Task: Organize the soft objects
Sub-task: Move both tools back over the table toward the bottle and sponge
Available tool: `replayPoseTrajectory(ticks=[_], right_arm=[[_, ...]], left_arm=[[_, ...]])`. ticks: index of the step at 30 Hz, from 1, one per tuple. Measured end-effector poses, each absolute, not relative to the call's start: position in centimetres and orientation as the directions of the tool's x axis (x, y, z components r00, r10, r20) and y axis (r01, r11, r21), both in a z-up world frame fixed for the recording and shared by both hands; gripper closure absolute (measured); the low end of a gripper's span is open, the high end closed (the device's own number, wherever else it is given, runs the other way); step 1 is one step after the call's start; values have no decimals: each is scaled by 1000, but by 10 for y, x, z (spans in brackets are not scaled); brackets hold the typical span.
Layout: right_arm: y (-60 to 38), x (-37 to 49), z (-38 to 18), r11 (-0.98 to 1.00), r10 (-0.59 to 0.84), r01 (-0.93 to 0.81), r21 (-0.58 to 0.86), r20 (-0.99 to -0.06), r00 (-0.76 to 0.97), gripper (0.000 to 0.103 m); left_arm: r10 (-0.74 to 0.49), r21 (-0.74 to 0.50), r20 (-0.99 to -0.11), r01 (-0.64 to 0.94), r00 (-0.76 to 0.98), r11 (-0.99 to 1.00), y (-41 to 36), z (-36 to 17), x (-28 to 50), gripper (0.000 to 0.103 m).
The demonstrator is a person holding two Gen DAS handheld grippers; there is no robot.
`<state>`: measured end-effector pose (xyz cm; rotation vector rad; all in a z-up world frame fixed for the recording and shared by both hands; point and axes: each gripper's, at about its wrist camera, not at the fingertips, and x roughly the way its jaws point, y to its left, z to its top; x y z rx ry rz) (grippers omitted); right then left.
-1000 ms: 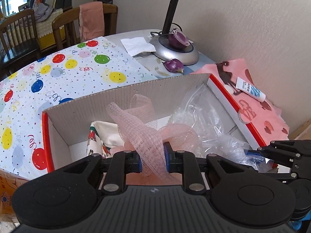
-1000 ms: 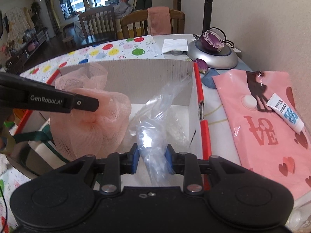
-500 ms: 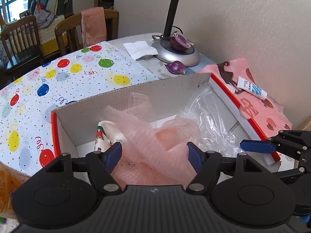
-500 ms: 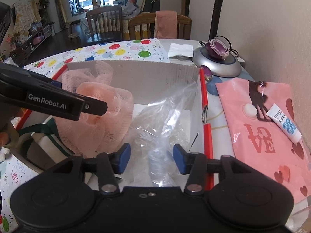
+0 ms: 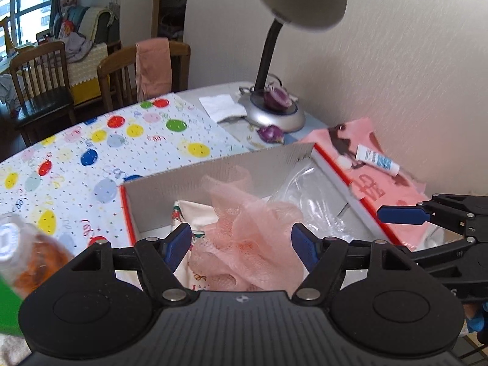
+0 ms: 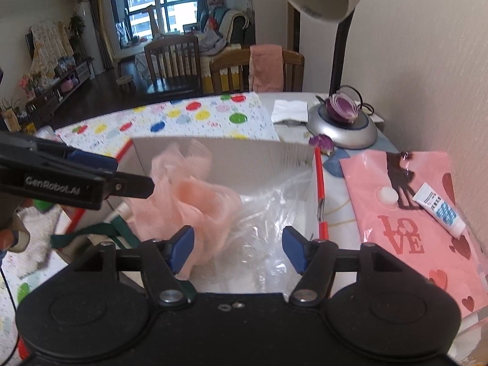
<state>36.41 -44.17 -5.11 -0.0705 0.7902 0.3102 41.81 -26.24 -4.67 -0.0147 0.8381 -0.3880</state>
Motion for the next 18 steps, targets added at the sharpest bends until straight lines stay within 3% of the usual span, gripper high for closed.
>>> replayPoseTrajectory(ticks=[18], right_arm=[[-381,309,15,932,334,-350,95,-601,726,22]], left_arm=[[-356,-180,-594,312,721,933,-173,19,337,31]])
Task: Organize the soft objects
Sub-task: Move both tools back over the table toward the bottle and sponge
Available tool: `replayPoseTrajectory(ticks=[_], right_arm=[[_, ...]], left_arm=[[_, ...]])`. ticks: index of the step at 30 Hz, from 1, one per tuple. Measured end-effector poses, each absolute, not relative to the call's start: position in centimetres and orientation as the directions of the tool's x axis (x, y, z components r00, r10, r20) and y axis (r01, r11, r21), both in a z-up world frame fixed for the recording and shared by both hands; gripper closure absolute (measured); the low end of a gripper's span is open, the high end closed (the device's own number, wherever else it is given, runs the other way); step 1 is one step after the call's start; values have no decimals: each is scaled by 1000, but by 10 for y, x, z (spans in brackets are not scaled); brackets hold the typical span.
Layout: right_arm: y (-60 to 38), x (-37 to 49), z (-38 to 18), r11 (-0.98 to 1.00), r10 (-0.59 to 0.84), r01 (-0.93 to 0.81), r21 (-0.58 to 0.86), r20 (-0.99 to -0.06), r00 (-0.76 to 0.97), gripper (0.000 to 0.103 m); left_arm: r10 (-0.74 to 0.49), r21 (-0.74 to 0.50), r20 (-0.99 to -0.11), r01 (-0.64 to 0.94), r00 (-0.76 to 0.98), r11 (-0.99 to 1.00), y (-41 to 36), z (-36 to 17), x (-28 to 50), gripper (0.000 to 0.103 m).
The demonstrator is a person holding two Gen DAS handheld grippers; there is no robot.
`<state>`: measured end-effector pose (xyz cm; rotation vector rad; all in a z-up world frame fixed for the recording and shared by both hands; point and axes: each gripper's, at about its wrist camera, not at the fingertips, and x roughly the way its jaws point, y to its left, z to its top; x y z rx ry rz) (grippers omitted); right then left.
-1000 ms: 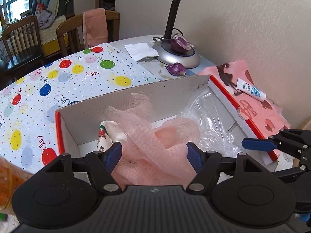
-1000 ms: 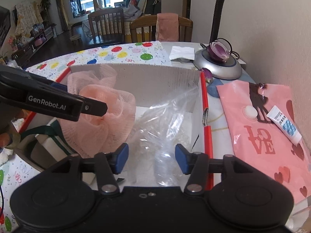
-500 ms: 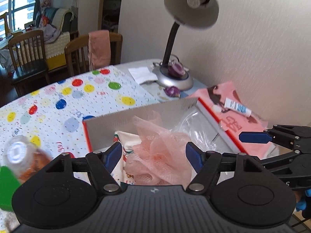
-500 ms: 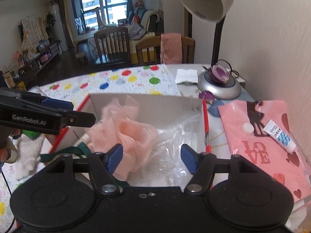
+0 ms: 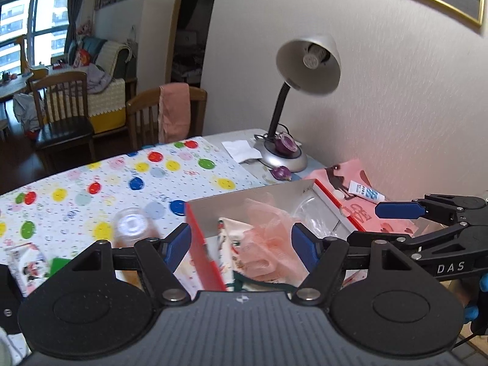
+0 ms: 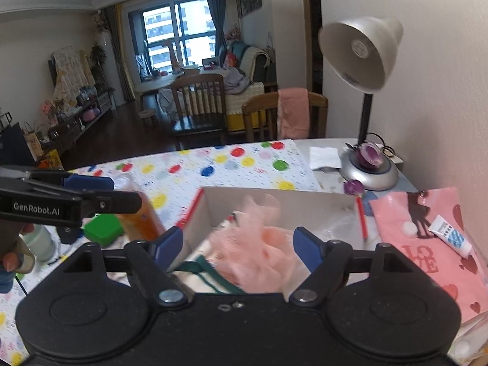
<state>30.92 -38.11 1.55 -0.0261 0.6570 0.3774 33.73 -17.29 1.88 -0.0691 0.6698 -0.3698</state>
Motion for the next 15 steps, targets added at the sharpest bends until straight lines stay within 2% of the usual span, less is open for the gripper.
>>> replayPoseTrajectory(ticks=[3,6,15], right_arm=[[-364,302,21,926,349,-364,100,-593,725,20],[-345,295,24,919,367,-378,110,-585,724,17],[-288,277,23,902,406,-415,122,-568,716,10]], left_arm=[[-346,-179,-586,300,732,937,-153,23,324,30],[-332,-179,-581,281,743,943,-133,25,312,23],[-264,-169,-574,203,775,964,-68,23,284,21]])
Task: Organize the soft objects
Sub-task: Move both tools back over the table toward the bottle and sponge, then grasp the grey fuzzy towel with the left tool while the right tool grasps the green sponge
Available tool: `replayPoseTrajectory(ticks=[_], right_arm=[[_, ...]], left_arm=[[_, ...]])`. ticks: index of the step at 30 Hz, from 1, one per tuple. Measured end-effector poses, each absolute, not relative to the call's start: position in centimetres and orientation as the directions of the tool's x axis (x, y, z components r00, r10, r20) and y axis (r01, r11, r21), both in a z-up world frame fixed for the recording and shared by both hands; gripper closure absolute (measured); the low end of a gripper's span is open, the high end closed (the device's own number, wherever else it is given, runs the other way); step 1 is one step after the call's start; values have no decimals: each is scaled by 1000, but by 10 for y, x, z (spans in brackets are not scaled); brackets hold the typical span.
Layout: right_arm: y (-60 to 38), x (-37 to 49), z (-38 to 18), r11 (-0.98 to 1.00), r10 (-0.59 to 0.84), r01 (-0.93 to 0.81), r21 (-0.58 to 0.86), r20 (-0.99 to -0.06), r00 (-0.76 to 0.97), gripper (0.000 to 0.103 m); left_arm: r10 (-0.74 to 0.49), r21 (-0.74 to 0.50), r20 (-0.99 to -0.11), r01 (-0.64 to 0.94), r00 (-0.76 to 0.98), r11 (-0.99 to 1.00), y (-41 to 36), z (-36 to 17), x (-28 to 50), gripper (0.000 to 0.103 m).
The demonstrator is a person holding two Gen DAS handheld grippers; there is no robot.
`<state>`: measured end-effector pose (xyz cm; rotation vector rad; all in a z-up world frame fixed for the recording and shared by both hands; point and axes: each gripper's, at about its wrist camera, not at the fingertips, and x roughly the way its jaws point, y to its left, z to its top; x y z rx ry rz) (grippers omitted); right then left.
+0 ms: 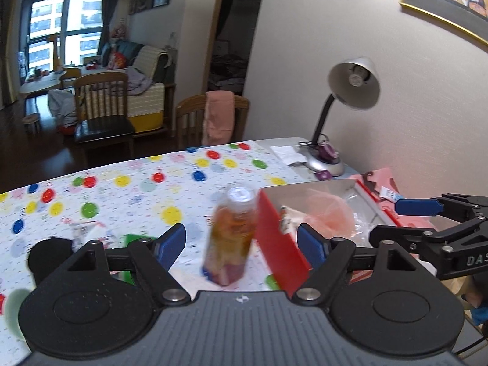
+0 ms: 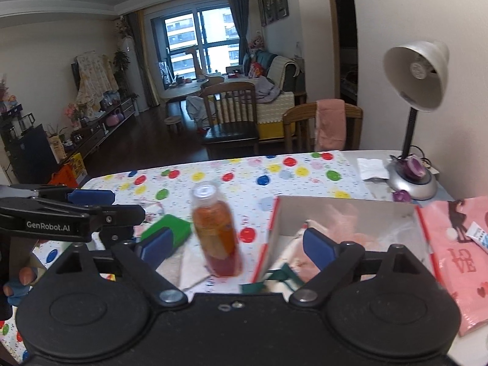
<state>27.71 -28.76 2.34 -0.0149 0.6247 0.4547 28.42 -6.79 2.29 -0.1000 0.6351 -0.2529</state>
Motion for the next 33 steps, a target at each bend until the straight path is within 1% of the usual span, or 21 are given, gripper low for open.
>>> replayPoseTrajectory(ticks=[2,7,10,11,12,13,14,20,24,28,33], right_arm=[[-276,275,22,898,413,-422,124,-567,713,9],[-246,268,14,887,425,-449,110,-574,700,8],[-230,266,7,877,442,-465,122,-582,682,8],[-224,264,6,873,449,-472,126,-586,674,8],[-219,264,3,870,452,-477,125,-591,669,8],[-214,263,0,867,454,-482,124,-594,664,8],[-208,263,-3,864,459,-488,126,-599,657,8],[-181,262,-23,839,484,-528,132,-624,613,8],[-164,266,-41,835,478,-535,130,-654,586,8],[-152,272,-61,828,467,-549,114,-682,563,8],[-144,278,-81,820,448,-565,90,-715,537,9]], left_arm=[[-240,-158,-575,182,782,970,-53,22,280,18],[-210,-154,-572,147,793,977,-16,19,271,17],[-200,-162,-569,130,797,978,6,16,267,13],[-197,-166,-565,124,801,978,13,15,266,11],[-195,-173,-561,117,805,978,20,13,264,5],[-191,-179,-560,107,806,978,26,11,263,1],[-184,-184,-561,95,807,978,31,9,263,0],[-159,-179,-565,68,809,982,51,-9,259,0],[-184,-201,-578,80,795,976,59,-28,257,0],[-194,-186,-580,104,791,977,62,-48,255,0],[-228,-200,-586,134,778,971,66,-73,252,0]])
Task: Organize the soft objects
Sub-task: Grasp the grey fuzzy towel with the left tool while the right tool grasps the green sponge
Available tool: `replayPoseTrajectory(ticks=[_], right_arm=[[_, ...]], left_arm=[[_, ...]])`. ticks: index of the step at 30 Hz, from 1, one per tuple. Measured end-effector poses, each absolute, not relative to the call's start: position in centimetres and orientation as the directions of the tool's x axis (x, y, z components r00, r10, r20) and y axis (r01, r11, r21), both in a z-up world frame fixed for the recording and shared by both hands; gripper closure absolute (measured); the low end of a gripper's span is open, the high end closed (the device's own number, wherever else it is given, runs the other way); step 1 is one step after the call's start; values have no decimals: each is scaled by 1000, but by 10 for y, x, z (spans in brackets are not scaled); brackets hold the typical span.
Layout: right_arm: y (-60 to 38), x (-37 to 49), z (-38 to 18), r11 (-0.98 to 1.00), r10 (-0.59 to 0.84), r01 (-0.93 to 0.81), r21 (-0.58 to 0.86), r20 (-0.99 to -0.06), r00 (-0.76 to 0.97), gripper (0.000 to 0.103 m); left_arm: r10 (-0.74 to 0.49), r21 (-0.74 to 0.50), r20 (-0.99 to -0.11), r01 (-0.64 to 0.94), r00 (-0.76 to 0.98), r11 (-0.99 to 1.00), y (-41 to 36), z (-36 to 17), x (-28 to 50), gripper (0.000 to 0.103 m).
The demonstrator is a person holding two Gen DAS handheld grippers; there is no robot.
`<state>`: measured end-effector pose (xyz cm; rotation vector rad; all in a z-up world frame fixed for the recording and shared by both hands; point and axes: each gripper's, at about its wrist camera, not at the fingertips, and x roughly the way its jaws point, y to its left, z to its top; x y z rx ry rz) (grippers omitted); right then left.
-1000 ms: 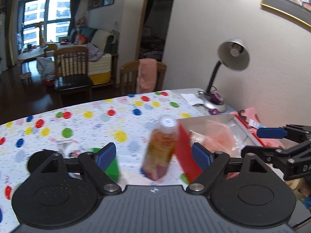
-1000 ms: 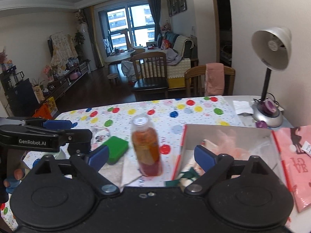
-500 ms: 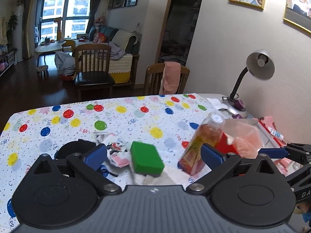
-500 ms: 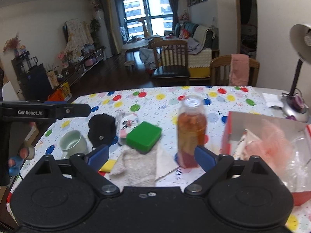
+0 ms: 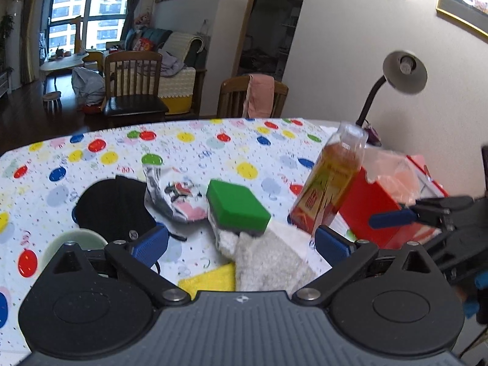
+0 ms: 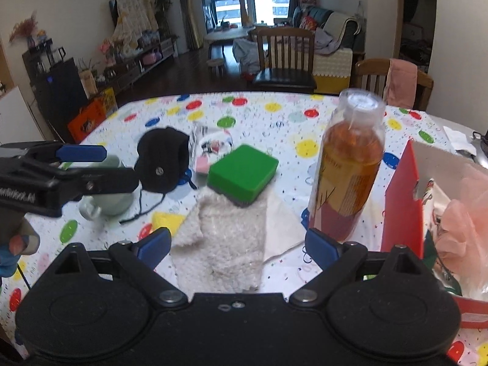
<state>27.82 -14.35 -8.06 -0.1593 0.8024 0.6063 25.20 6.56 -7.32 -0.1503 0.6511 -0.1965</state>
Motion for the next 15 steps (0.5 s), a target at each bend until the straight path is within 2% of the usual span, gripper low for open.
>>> replayPoseTrajectory(ticks=[7,15], right_arm=[[-145,301,-95,823,428,-561,90,-748,507,15],[-115,327,-88,823,447,-556,120,-740,503,15]], left_arm=[[-243,-138,-615,201,750,970,57,-103,248,0],[-219,-156,-651,154,727,976,62,-130,256,0]])
